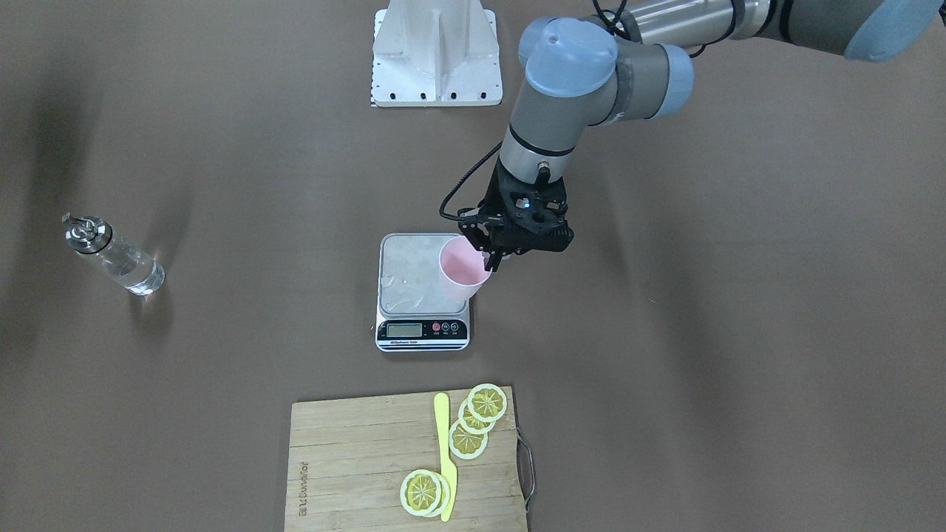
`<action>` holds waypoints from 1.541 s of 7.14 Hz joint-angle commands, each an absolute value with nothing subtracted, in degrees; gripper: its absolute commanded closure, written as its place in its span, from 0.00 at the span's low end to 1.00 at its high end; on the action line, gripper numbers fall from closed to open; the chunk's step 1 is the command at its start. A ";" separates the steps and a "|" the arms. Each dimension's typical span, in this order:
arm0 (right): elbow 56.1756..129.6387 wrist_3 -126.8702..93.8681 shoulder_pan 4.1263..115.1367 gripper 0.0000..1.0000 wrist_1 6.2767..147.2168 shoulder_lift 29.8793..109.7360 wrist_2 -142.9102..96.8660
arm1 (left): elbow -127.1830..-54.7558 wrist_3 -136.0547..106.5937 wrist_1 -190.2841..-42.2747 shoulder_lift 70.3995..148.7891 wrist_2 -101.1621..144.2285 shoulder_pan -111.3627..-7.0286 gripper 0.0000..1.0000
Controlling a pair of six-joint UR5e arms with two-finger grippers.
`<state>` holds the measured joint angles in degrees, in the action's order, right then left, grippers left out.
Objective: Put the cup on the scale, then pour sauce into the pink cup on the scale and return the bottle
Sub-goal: 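Carry the pink cup with the left gripper over the scale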
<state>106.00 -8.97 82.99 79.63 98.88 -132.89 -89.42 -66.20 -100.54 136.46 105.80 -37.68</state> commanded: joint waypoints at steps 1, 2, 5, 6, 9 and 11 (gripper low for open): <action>106.00 -8.96 82.97 0.00 79.63 98.88 -132.89 | -84.30 -64.35 -97.84 141.92 103.36 -35.95 1.00; 106.00 -8.96 83.06 0.00 79.63 98.88 -132.89 | -84.90 -62.94 -95.39 142.55 103.36 -35.95 1.00; 106.00 -8.96 82.97 0.00 79.63 98.88 -132.80 | -85.08 -60.74 -93.79 142.38 103.27 -35.16 1.00; 106.00 -8.96 83.06 0.00 79.63 98.96 -132.80 | -85.25 -60.73 -93.78 142.38 103.36 -34.11 1.00; 106.35 -8.96 83.06 0.00 79.63 99.14 -132.89 | -85.25 -60.82 -93.78 142.03 102.57 -32.78 1.00; 106.35 -8.97 83.06 0.00 79.63 99.23 -132.89 | -85.17 -60.73 -93.87 141.94 102.04 -32.35 1.00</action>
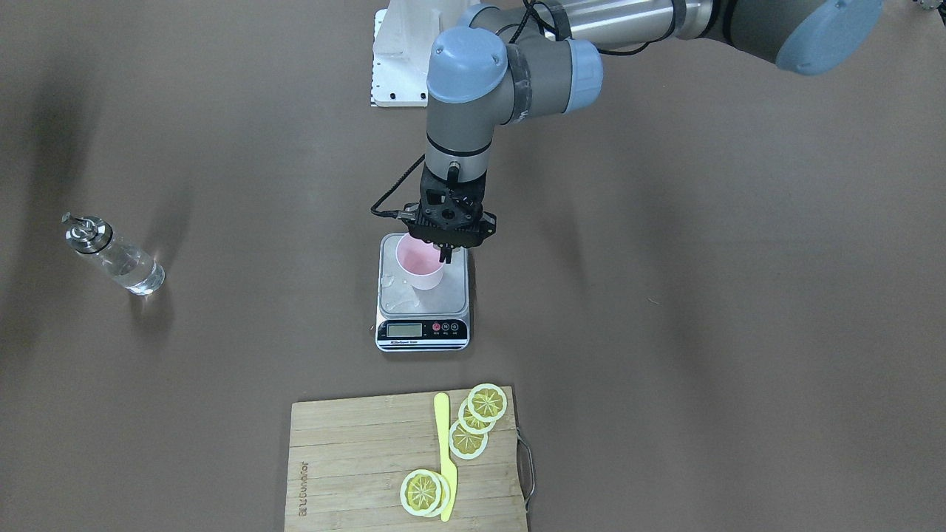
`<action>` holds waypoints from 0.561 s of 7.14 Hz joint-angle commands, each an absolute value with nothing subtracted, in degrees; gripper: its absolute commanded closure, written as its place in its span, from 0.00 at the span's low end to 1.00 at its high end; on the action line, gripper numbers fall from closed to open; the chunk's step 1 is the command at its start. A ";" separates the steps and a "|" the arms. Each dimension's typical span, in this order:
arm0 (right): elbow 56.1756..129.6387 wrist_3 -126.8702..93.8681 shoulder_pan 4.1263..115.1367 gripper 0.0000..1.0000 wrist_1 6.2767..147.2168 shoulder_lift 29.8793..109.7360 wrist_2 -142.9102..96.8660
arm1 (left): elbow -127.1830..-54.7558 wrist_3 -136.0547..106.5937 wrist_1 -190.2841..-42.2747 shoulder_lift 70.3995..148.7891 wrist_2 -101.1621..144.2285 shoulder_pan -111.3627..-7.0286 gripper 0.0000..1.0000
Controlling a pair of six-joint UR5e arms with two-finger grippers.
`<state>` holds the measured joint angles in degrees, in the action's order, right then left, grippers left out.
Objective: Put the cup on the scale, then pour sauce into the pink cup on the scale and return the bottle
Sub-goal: 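Lower the pink cup onto the scale and open the left gripper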
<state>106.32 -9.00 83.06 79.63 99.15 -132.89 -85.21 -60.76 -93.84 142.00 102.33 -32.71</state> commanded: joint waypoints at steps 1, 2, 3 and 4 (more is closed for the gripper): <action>106.35 -8.96 83.06 0.00 79.63 99.23 -132.89 | -85.17 -60.73 -93.95 142.03 102.13 -32.34 1.00; 106.35 -8.96 83.06 0.00 79.63 99.23 -132.89 | -85.08 -60.73 -94.13 142.03 102.13 -32.34 1.00; 106.35 -8.96 83.06 0.00 79.63 99.23 -132.89 | -85.08 -60.73 -94.22 142.03 102.13 -32.26 1.00; 106.35 -8.96 83.06 0.00 79.63 99.23 -132.89 | -84.99 -60.73 -94.31 142.03 102.13 -31.99 1.00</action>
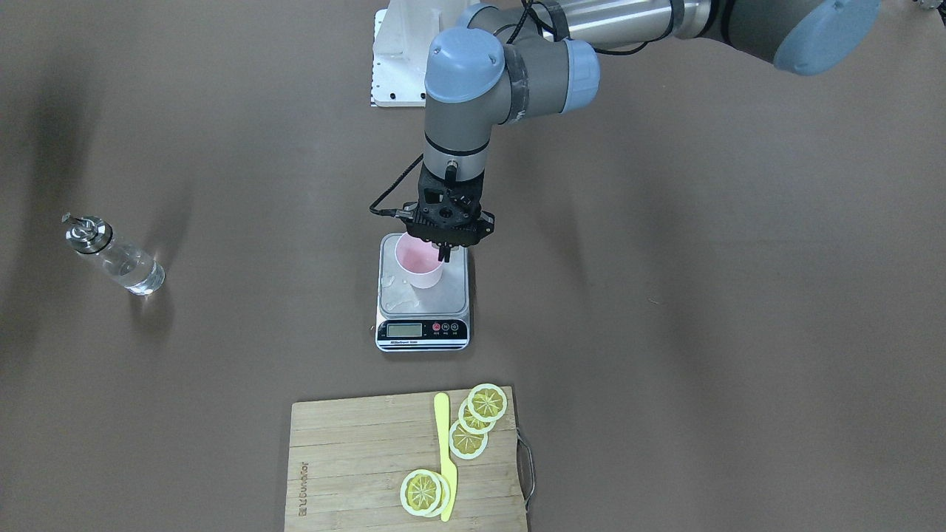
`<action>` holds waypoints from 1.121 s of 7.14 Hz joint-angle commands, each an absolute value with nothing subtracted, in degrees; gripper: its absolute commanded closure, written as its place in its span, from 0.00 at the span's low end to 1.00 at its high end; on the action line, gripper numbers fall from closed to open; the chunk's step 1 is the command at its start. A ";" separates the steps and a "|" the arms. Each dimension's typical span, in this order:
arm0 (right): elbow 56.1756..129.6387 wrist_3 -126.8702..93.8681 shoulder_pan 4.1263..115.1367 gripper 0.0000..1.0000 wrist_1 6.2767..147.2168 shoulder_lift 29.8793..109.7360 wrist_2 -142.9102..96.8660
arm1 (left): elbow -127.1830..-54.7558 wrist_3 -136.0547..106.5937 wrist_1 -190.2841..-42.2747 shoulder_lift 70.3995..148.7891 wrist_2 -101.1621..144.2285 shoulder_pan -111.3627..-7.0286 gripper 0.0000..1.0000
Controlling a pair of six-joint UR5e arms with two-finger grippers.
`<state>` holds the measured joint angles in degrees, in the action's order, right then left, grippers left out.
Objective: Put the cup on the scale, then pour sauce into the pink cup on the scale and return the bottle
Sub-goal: 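Lower the pink cup onto the scale and open the left gripper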
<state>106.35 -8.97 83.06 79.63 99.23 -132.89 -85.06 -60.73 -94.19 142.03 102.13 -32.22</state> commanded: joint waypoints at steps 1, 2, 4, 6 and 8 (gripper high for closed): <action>106.35 -8.96 83.06 0.00 79.63 99.23 -132.89 | -84.99 -60.73 -94.39 142.03 102.13 -31.82 1.00; 106.35 -8.96 83.06 0.00 79.63 99.23 -132.89 | -84.90 -60.65 -94.48 142.03 102.22 -31.82 1.00; 106.35 -8.96 83.06 0.00 79.63 99.23 -132.98 | -84.90 -60.64 -95.18 141.86 102.22 -31.82 1.00; 106.35 -8.96 83.06 0.00 79.63 99.23 -132.98 | -84.99 -60.64 -95.62 141.86 102.22 -31.82 0.44; 106.35 -8.97 83.06 0.00 79.54 99.14 -132.98 | -85.43 -60.56 -96.06 141.86 102.30 -31.90 0.01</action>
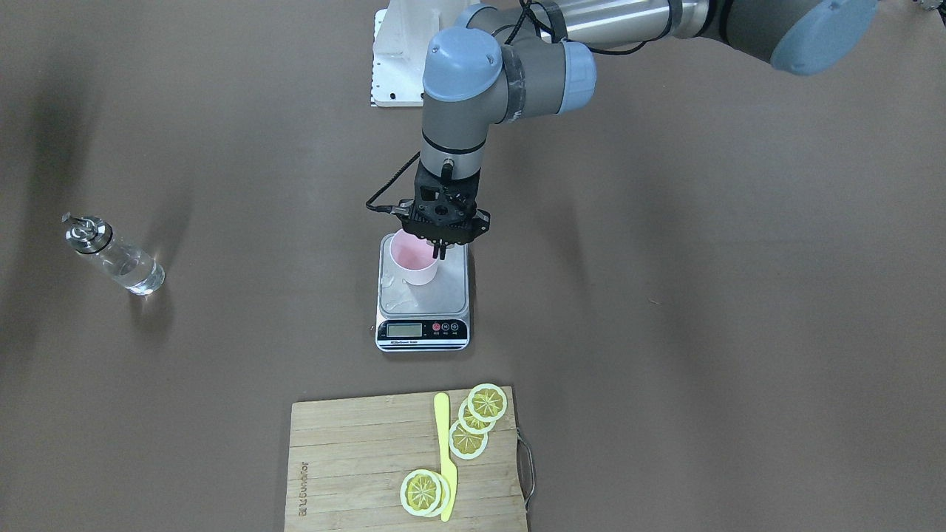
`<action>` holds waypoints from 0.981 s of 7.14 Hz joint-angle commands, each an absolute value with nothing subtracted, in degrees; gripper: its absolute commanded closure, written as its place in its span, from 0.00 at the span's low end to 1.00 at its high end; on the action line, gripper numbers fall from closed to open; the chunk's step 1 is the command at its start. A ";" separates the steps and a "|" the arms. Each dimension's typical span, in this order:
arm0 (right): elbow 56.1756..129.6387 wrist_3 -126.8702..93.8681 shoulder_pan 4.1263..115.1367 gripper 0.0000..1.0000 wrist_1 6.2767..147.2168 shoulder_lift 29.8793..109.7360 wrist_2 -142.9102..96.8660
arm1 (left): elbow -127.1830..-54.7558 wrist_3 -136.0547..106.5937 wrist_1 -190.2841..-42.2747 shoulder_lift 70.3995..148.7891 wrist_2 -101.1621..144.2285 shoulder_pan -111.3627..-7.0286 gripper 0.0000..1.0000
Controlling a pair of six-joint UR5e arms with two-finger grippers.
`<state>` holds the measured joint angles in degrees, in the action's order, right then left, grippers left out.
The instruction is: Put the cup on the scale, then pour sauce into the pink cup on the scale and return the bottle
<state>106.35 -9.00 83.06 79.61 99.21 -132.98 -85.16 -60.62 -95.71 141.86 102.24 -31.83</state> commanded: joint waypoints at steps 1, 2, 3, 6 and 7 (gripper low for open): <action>106.35 -8.88 83.06 0.00 79.54 98.97 -132.98 | -87.95 -58.47 -95.46 141.77 102.83 -32.17 0.01; 106.35 -8.88 83.06 0.00 79.37 98.88 -132.98 | -90.94 -57.75 -94.58 140.29 103.09 -33.13 0.01; 106.35 -8.96 83.06 0.00 77.89 98.96 -133.07 | -94.10 -55.57 -90.74 139.23 107.19 -35.92 0.01; 106.43 -8.79 82.97 0.00 73.23 99.32 -135.33 | -105.36 -36.01 -83.93 126.69 116.68 -48.38 0.01; 106.35 -8.79 82.97 0.00 68.69 99.32 -137.79 | -107.56 -28.99 -84.11 121.87 120.81 -52.86 0.01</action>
